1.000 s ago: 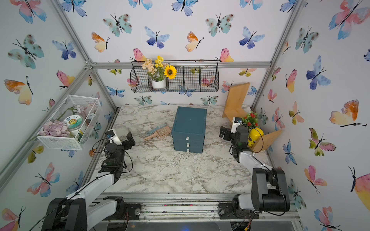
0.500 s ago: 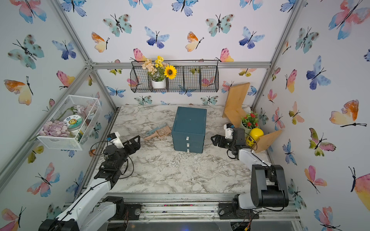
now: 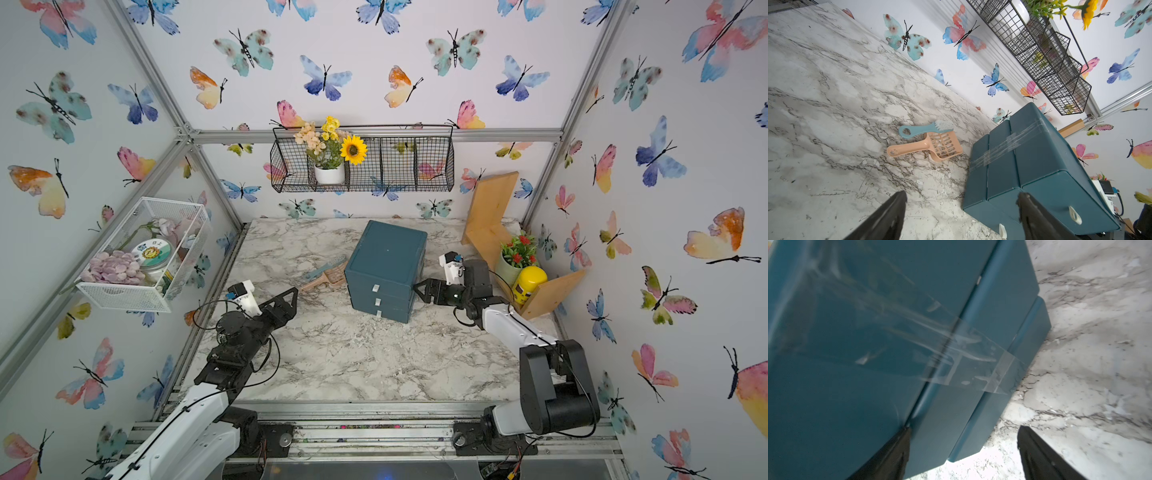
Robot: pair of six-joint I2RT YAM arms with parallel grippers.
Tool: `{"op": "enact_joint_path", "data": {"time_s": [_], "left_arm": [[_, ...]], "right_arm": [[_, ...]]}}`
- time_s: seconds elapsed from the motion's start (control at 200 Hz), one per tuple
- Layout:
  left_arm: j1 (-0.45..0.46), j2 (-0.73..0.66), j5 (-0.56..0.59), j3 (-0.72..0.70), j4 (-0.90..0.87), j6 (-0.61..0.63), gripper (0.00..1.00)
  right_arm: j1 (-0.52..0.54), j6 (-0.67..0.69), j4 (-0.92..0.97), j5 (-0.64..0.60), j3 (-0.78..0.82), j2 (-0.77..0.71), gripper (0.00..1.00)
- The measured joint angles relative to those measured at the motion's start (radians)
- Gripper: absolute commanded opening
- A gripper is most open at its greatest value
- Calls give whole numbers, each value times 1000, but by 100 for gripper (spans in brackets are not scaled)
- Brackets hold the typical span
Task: Take the cookies out of the drawer
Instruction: Adjust the storage box at the center of the board.
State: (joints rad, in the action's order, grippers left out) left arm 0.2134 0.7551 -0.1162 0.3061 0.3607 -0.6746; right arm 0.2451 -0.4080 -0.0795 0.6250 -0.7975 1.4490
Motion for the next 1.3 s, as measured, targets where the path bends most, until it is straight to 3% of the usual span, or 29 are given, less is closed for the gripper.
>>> {"op": "enact_joint_path", "data": {"time_s": [0.135, 0.27, 0.385, 0.476, 0.626, 1.031, 1.296], "left_arm": [[0, -3, -51, -4, 5, -26, 81], [25, -11, -81, -10, 29, -76, 80], [104, -26, -79, -18, 65, -129, 79], [182, -21, -64, -18, 107, -171, 78], [309, 34, -27, -19, 232, -246, 77], [521, 285, 109, 8, 441, -493, 66], [548, 424, 165, 111, 490, -582, 58]], "right_arm": [[39, 3, 13, -27, -28, -2, 85], [47, 48, 74, -162, -34, -76, 87], [47, 97, 108, -319, -34, -207, 88], [47, 132, 92, -424, -29, -322, 82], [46, 146, -7, -535, 44, -470, 79], [46, 117, -41, -530, 77, -476, 75], [46, 56, -40, -469, 75, -476, 72]]}}
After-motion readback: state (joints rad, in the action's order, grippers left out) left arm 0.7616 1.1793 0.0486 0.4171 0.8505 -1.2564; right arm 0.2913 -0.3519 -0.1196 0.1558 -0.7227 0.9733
